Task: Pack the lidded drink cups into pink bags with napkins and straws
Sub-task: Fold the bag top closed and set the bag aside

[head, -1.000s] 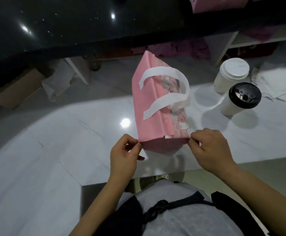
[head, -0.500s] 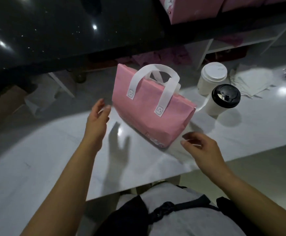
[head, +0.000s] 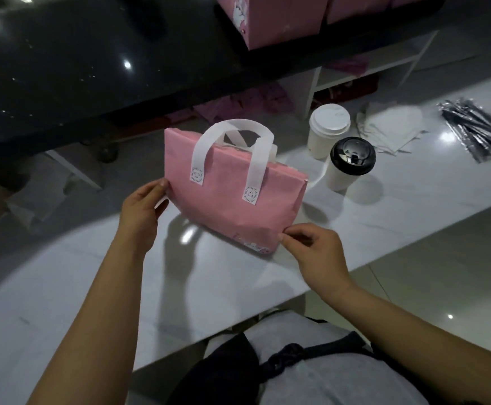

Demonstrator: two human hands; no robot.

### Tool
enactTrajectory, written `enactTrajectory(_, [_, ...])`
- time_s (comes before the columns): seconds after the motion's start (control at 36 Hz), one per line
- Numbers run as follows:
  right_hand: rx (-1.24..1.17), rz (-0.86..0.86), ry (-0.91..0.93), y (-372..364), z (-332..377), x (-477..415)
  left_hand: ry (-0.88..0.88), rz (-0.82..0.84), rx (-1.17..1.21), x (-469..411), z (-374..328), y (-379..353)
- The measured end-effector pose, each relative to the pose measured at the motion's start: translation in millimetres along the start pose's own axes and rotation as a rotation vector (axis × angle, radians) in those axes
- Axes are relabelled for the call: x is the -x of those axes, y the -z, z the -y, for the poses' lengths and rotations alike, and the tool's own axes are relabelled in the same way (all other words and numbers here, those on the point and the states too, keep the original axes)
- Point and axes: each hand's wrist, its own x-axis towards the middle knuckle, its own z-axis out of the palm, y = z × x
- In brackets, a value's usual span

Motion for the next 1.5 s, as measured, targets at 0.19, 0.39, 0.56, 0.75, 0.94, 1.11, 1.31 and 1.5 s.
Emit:
enactTrajectory(0.19, [-0.075, 0.107, -0.033, 6, -3, -4, 0.040, -0.049, 0.181, 8, 10, 5])
enactTrajectory(0.39, [0.018, 0.268, 0.024, 24, -9, -5, 0.101, -0.079, 0.204, 24, 18, 5])
enactTrajectory(0.56, [-0.052, 0.149, -0.013, 36, -12, -10, 0.108, -0.066, 0.150, 48, 20, 3])
enactTrajectory(0.75, [-0.103, -0.038, -0.056, 55, -16, -32, 0.073, 0.155, -0.004, 96, 18, -1])
enactTrajectory(0.94, [-0.140, -0.095, -0.167, 61, -10, -62, 0.063, 0.314, -0.050, 124, 27, -15])
enactTrajectory(1.11, [-0.234, -0.128, -0.281, 54, 0, -70, 0.043, 0.125, -0.008, 122, 27, -12])
enactTrajectory(1.31, [-0.046, 0.007, -0.393, 32, -14, -23, -0.114, -0.022, -0.271, 81, 16, 10])
enactTrajectory(1.5, [-0.178, 0.322, -0.555, 8, -11, -8, 0.028, 0.251, -0.380, 43, 6, 5])
